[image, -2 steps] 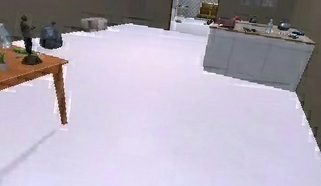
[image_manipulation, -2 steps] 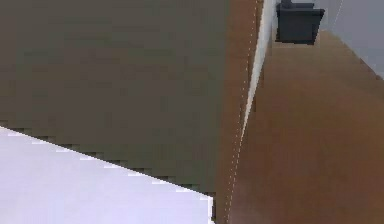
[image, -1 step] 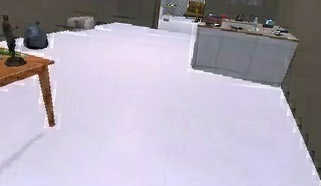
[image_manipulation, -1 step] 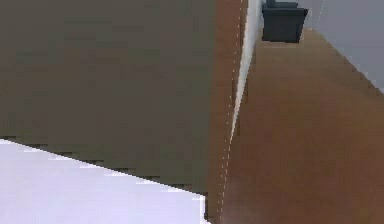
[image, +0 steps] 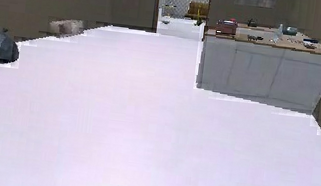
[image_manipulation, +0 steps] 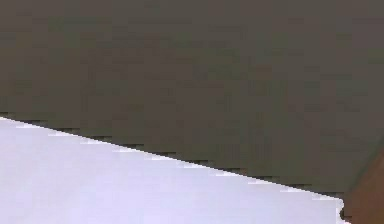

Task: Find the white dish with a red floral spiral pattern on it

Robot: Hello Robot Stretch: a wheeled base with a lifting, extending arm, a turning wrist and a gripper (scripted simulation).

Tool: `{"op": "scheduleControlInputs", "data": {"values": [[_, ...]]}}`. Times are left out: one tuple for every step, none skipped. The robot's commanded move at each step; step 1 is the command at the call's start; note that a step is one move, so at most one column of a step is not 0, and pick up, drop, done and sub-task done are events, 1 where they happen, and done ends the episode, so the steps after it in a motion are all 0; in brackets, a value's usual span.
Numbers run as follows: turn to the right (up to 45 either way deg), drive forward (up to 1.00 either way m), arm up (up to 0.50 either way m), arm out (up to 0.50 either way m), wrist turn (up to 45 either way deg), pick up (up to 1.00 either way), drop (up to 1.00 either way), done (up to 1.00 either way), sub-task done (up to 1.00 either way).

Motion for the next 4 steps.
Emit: {"op": "scheduleControlInputs", "data": {"values": [[0.0, 1.00, 0.00, 0.00, 0.0, 0.00, 0.00, 0.00, 0.00], [0.0, 1.00, 0.00, 0.00, 0.0, 0.00, 0.00, 0.00, 0.00], [0.0, 1.00, 0.00, 0.00, 0.0, 0.00, 0.00, 0.00, 0.00], [-3.0, 0.00, 0.00, 0.00, 0.0, 0.00, 0.00, 0.00, 0.00]]}}
